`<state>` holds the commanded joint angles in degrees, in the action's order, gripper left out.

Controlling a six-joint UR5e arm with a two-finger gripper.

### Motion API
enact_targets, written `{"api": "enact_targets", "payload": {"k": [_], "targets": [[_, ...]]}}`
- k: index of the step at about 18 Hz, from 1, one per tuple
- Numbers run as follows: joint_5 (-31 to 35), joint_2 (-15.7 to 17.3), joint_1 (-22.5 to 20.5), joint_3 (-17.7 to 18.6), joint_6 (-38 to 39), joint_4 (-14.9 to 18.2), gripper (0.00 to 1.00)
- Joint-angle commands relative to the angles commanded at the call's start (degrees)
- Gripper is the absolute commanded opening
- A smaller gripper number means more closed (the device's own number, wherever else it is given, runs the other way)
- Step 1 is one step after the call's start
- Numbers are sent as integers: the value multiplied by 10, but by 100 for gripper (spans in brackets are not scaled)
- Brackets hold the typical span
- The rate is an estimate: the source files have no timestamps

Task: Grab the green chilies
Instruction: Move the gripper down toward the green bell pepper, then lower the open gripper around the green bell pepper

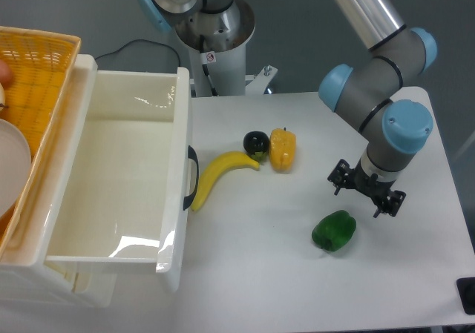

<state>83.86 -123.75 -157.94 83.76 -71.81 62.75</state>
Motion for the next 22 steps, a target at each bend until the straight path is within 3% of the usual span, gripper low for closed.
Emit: {"api": "enact_targets", "payload": {"k": [3,19,22], "targets": [[-35,-9,0,-2,1,1,100],[-35,-47,23,-26,34,-15,100],[-34,-50,27,-26,34,-14,96]]}}
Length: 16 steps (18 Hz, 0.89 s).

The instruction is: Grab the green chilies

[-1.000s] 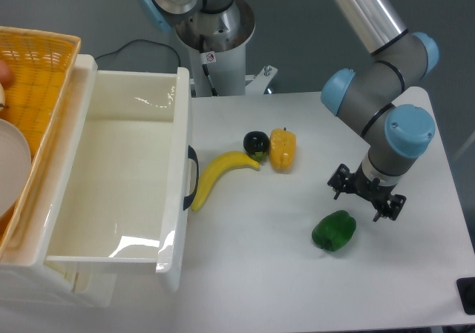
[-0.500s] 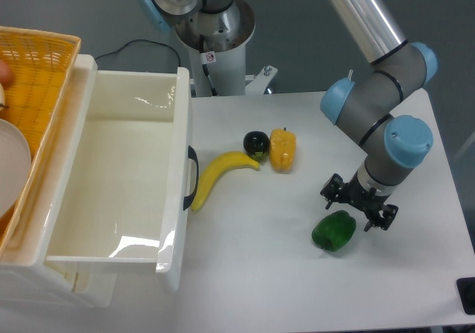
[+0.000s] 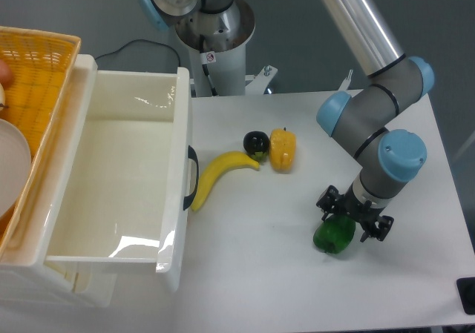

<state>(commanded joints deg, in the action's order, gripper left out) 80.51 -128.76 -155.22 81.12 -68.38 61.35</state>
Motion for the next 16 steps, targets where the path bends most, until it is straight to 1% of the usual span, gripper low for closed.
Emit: {"api": "enact_targets", "payload": {"k": [2,3,5,7,8,9,16], "targets": [[-1,0,0,1,0,0,83],[-1,0,0,1,0,0,74],[-1,2,0,1,0,1,58],[0,3,0,2,-2,0,44],[-1,5,0,2,-2,0,39],[-1,8,-1,1,-2,0,37],[10,33,-7,-1,-10,1,36]]}}
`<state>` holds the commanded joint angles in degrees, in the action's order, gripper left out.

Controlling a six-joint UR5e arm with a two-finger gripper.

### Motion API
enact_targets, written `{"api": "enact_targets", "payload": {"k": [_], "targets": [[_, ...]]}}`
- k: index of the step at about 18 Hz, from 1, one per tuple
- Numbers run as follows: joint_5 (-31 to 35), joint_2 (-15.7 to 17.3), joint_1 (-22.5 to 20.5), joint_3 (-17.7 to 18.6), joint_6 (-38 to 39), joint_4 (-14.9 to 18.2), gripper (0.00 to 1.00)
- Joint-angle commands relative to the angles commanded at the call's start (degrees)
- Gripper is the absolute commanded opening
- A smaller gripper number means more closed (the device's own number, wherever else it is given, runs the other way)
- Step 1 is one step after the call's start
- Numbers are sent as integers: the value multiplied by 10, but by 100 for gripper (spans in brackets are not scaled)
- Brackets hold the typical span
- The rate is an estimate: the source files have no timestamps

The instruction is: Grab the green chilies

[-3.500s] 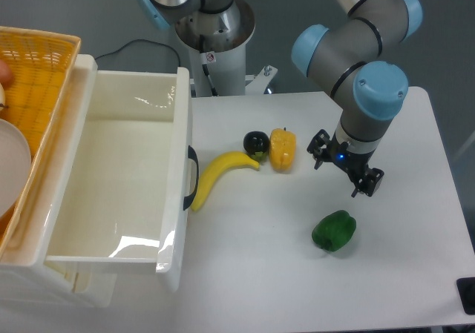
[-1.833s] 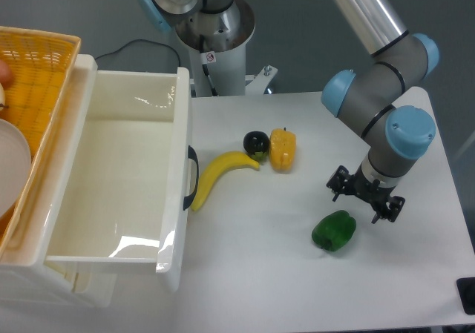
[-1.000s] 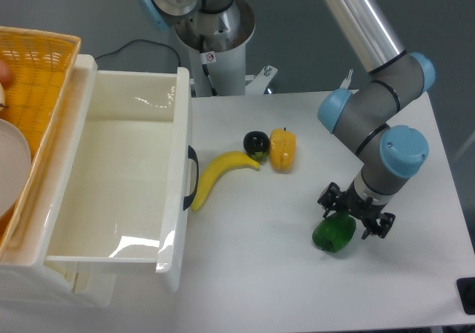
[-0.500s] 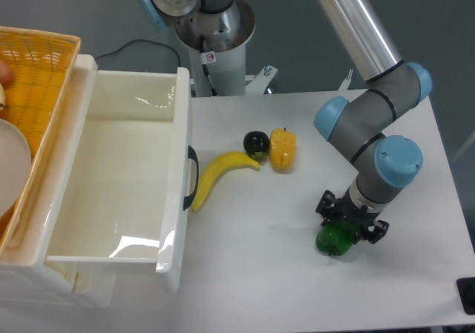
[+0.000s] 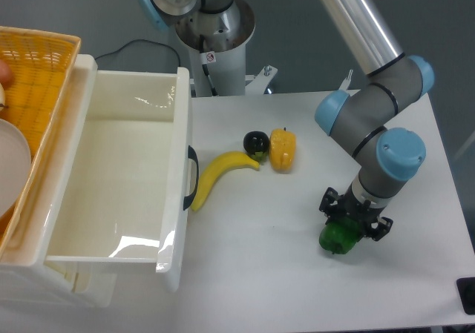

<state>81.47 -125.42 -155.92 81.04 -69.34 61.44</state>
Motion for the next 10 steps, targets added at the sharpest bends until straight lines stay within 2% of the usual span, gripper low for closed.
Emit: {"api": "enact_targets", "payload": {"k": [4,10], "targets": [[52,6,-1,-1,-54,0,37],[55,19,-15,-6,-76,2,37]]}}
